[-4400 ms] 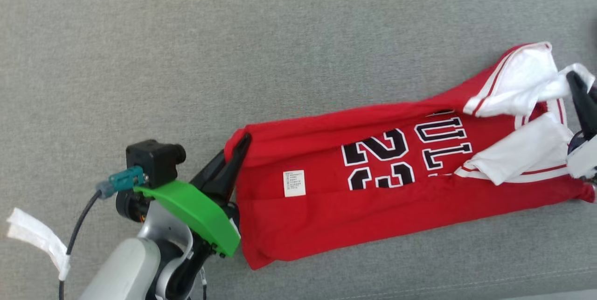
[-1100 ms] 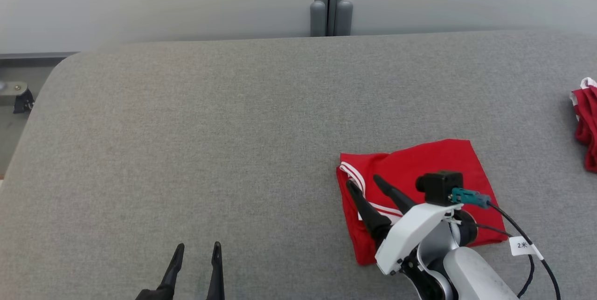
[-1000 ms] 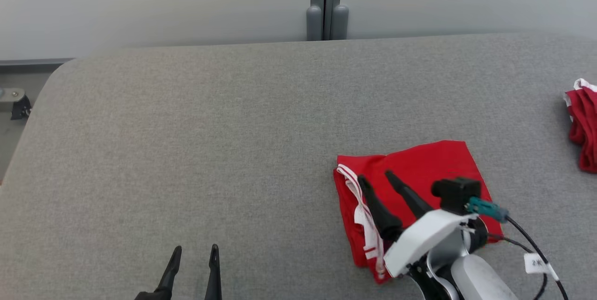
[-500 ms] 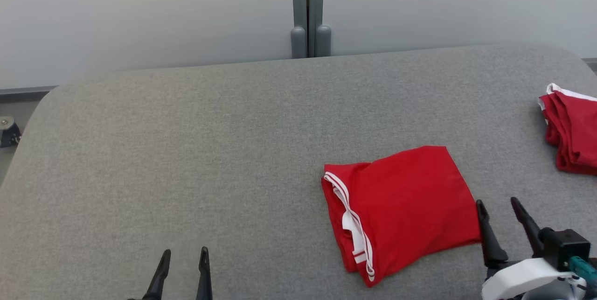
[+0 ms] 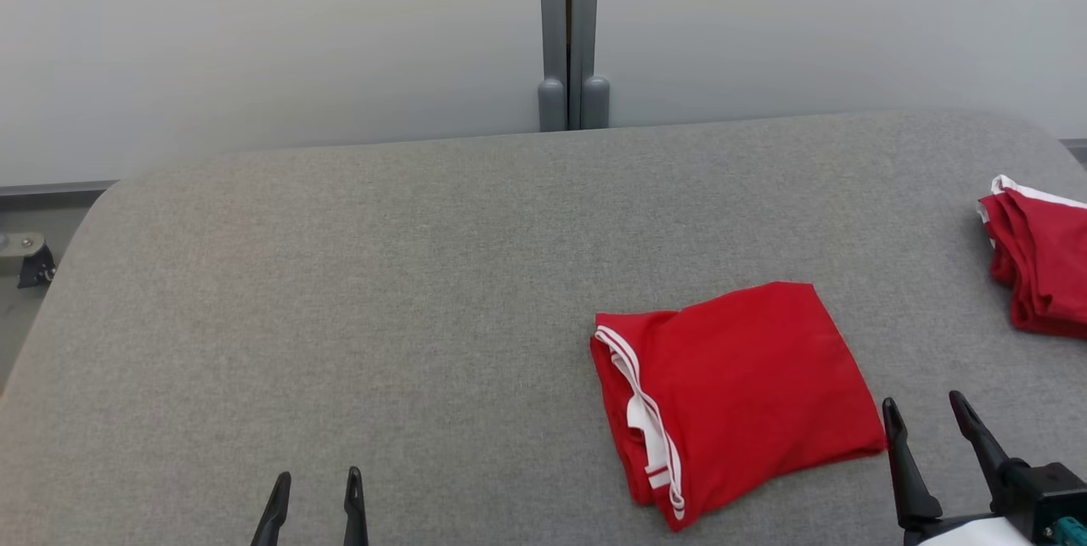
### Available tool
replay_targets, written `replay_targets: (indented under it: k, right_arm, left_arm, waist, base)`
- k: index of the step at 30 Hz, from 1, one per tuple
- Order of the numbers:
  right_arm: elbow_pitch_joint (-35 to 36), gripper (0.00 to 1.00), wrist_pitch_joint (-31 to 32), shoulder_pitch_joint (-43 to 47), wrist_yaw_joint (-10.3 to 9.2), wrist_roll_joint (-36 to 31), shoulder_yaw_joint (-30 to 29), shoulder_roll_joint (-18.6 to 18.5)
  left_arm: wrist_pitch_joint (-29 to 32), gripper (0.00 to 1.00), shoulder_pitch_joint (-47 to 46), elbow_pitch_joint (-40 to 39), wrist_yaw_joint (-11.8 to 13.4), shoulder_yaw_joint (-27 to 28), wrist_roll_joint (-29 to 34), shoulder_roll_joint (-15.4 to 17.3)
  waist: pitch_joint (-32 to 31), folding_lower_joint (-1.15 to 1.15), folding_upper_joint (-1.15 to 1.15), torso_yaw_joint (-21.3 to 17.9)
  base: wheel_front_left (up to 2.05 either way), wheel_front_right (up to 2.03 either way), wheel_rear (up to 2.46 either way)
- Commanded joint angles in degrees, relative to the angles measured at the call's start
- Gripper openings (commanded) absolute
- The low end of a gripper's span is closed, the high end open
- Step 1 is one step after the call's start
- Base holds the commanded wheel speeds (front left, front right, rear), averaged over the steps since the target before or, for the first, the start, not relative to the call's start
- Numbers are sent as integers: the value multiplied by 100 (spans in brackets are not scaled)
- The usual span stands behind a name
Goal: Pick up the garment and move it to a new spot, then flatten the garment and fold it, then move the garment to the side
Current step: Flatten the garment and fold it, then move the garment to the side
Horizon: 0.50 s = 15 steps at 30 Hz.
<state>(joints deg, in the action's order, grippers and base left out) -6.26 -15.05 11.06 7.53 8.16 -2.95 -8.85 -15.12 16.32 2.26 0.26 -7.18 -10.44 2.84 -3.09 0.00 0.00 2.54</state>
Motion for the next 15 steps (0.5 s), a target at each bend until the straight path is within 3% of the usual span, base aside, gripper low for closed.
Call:
replay_targets:
  k: [1,11,15]
  right_arm:
    - [-3,100,-14,-45,-9,-3,42,-17]
    - [16,100,-15,-348,-9,187,220,-64]
    - [-257,100,148,-864,-9,557,381,-399]
  left_arm:
    - [-2,100,77,-19,-18,41,28,12]
    - [-2,100,66,-38,-13,85,9,12]
    - [-2,100,43,-32,6,44,-47,12]
  waist:
    - [-2,0,0,11]
    - [74,0,0,46]
    - [171,0,0,-25]
  base:
    - [0,0,0]
    - [0,0,0]
    - [0,0,0]
